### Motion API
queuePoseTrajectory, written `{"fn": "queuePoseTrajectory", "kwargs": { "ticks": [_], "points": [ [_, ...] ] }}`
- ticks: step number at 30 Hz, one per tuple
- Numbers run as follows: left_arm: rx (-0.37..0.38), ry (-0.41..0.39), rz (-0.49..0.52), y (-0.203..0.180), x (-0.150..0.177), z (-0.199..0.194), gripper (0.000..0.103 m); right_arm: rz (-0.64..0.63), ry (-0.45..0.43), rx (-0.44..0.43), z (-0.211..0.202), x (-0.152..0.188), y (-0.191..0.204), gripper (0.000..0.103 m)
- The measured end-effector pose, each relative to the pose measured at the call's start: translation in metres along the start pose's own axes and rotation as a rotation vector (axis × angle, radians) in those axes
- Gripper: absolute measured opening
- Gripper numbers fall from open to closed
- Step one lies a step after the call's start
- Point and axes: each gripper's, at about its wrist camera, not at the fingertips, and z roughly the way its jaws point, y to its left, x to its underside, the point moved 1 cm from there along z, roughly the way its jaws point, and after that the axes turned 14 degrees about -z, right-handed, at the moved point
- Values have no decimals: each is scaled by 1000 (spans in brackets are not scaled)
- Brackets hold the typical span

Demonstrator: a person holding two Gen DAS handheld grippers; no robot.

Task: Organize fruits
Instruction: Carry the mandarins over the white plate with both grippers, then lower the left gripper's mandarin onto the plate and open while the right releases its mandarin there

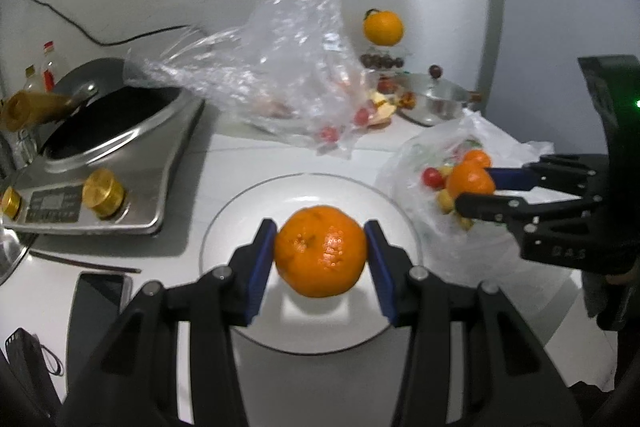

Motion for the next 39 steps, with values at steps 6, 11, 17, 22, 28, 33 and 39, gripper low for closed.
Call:
{"fn": "queuePoseTrajectory", "kwargs": {
  "ticks": [6,11,17,22,28,33,39],
  "points": [
    [-50,16,-4,19,4,10,46,-16,10,-18,12,-8,10,42],
    [-81,29,4,27,7,20,46,-28,7,-27,19,-19,15,42],
    [-107,38,10,36,9,33,46,-37,11,-42,29,-26,19,42],
    [-136,51,5,43,8,43,46,-41,18,-50,37,-29,21,42],
    [-131,75,0,44,6,50,46,-40,26,-57,45,-32,21,42],
    [-121,104,-18,47,5,56,47,-39,30,-62,50,-33,21,42],
    [-101,120,-53,52,4,59,50,-42,27,-76,55,-38,22,42]
  ]
}}
